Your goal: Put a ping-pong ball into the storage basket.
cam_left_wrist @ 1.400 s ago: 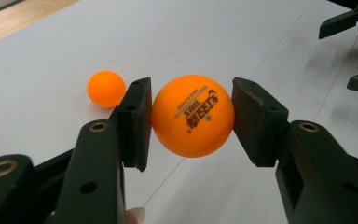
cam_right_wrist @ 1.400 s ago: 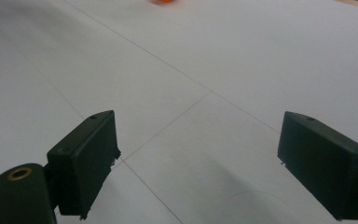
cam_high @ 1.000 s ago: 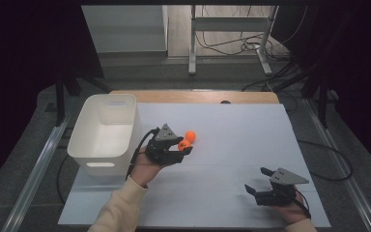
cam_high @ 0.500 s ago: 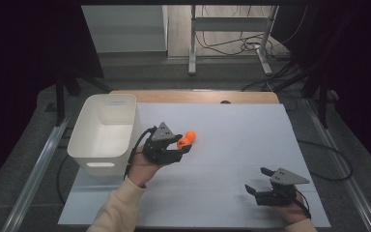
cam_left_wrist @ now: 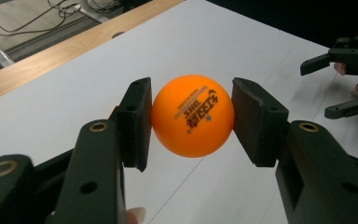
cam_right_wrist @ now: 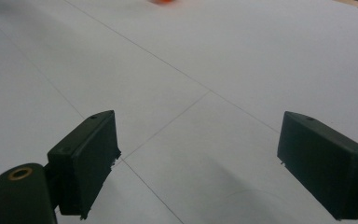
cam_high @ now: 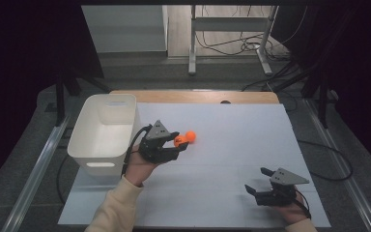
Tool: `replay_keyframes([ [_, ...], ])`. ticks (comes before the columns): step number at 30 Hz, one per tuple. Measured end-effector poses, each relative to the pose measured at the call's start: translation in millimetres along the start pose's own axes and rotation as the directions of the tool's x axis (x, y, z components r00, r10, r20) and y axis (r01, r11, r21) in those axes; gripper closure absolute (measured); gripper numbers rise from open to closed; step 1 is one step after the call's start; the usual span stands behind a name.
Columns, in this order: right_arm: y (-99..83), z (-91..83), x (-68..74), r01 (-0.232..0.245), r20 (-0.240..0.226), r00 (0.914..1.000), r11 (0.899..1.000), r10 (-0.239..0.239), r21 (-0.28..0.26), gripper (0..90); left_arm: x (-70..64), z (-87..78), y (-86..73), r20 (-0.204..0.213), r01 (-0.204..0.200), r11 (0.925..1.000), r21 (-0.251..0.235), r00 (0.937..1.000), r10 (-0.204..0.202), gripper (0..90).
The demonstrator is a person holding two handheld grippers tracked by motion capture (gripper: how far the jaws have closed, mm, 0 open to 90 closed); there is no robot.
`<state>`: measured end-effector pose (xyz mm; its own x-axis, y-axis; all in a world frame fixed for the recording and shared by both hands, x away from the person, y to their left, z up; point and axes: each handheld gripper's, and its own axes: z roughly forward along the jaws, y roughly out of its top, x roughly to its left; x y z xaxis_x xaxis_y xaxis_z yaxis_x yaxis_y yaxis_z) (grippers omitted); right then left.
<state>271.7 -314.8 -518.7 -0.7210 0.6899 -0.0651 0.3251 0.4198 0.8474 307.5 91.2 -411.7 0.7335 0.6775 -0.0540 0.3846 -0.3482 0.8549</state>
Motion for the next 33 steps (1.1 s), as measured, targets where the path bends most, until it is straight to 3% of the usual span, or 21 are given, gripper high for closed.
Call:
replay_keyframes([
  [33,-0.5,0.5,0.2,0.009,0.001,1.0000,1.000,-0.009,0.016,12.8,4.3,-11.1,1.4,-0.018,0.001,0.9996,-0.029,0.9998,-0.001,50.0],
])
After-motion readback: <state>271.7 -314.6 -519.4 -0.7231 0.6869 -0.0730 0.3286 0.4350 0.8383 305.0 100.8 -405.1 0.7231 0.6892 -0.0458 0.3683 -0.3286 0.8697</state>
